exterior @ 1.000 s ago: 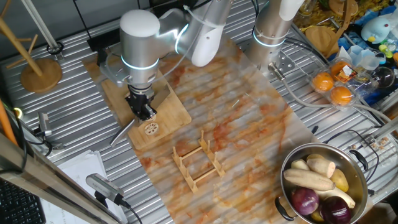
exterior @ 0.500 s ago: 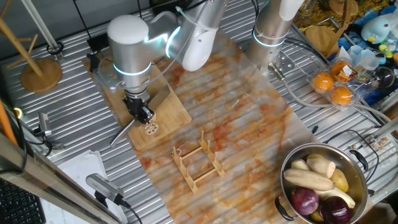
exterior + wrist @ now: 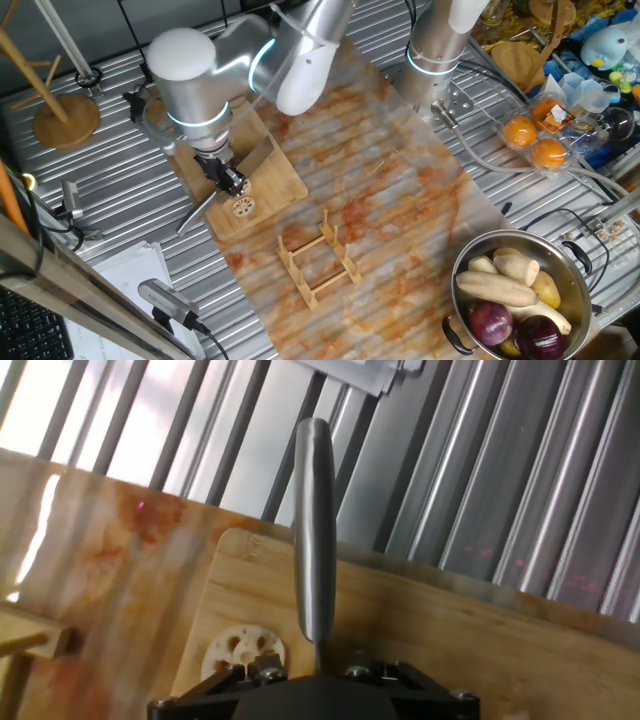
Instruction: Slice the lotus root
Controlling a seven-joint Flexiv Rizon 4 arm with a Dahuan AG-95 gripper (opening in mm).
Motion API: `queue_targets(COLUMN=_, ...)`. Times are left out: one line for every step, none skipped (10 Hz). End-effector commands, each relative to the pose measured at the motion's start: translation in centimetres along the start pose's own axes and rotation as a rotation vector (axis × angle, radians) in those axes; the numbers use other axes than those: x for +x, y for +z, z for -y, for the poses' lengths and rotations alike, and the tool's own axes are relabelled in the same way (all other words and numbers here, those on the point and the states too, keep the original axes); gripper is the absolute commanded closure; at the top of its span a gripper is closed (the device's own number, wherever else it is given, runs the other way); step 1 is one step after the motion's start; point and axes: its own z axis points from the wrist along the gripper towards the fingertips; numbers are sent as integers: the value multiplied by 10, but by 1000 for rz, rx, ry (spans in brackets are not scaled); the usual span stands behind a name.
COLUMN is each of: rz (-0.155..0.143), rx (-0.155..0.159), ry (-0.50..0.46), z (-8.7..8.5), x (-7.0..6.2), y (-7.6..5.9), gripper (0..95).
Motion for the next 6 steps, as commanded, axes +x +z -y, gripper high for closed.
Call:
queue_targets(rz=-43, rx=-11, ry=16, z=0, x=3, y=-5, gripper=760)
queue_targets(rz=-59, rx=-16, ry=21, z=0, x=3, y=-6, gripper=760)
queue_targets(rz=-121, rx=-26, ry=27, z=-1, x=5, y=-10, gripper=760)
queue_targets(rz=-140, rx=-20, ry=25, z=-2, x=6, y=-12, gripper=760)
queue_targets(rz=-156, rx=-13, ry=20, z=-2, x=6, y=-12, gripper=760)
queue_targets(rz=-180, rx=-10, ry=17, z=-2, x=8, y=-12, gripper=760)
